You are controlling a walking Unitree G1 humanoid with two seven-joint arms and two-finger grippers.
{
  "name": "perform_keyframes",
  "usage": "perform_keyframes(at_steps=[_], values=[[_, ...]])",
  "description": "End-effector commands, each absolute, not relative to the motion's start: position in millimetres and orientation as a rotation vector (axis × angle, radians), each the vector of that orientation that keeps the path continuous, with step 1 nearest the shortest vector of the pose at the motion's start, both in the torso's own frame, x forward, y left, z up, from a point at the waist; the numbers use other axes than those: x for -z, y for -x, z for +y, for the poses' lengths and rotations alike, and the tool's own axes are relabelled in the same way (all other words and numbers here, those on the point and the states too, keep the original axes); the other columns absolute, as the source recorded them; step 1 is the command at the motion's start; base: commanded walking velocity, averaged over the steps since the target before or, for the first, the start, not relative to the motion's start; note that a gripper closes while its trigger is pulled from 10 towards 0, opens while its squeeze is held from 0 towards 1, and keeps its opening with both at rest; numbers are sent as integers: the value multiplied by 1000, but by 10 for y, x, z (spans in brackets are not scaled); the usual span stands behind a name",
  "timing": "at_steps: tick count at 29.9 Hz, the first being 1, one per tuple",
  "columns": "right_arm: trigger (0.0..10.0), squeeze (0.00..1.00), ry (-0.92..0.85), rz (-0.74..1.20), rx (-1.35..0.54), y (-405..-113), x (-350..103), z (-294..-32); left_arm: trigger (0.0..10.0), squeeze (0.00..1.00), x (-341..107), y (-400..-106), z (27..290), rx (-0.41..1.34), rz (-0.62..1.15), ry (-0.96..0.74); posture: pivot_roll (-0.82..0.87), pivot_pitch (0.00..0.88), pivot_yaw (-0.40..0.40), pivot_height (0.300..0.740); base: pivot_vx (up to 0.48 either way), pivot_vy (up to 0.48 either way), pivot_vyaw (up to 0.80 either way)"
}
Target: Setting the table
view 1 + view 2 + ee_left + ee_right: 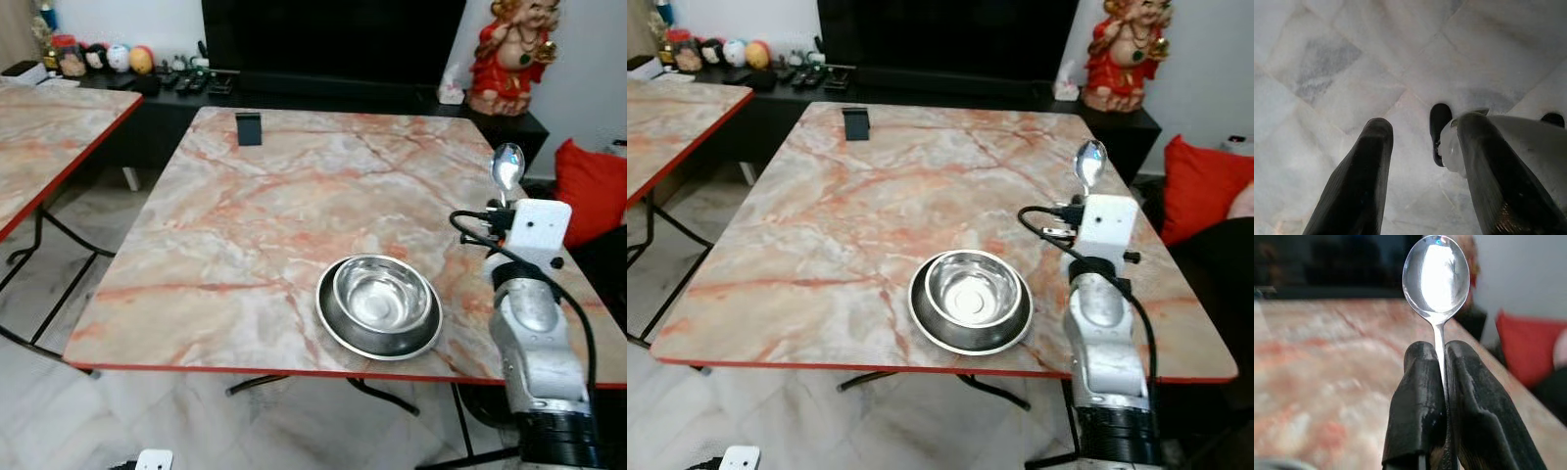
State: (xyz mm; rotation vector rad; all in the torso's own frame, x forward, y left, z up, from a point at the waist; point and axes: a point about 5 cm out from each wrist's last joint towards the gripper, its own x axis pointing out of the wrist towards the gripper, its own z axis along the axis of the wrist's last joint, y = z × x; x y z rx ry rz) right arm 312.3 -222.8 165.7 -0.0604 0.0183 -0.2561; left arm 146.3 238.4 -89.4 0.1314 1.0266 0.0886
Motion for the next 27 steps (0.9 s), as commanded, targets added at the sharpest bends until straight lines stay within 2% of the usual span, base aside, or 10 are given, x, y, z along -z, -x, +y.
perform_keyframes(at_steps=[1, 6, 8, 27], values=[[10000, 0, 33, 100, 233, -3033, -1575, -2252, 10000, 0, 891, -1479, 2381, -81, 1034, -145, 7, 0, -51, 728, 0, 0, 0], [10000, 0, 14, 244, 187, -2948, -1317, -2238, 10000, 0, 890, -1487, 2374, -78, 1036, -146, 1, 0, -44, 728, 0, 0, 0], [10000, 0, -58, 325, 169, -2903, -1173, -2215, 10000, 0, 890, -1495, 2366, -76, 1035, -146, -4, 0, -42, 728, 0, 0, 0], [10000, 0, -47, 505, 101, -2937, -885, -2310, 10000, 0, 916, -1446, 2333, -59, 1049, -161, 4, 0, -54, 728, 0, 0, 0]])
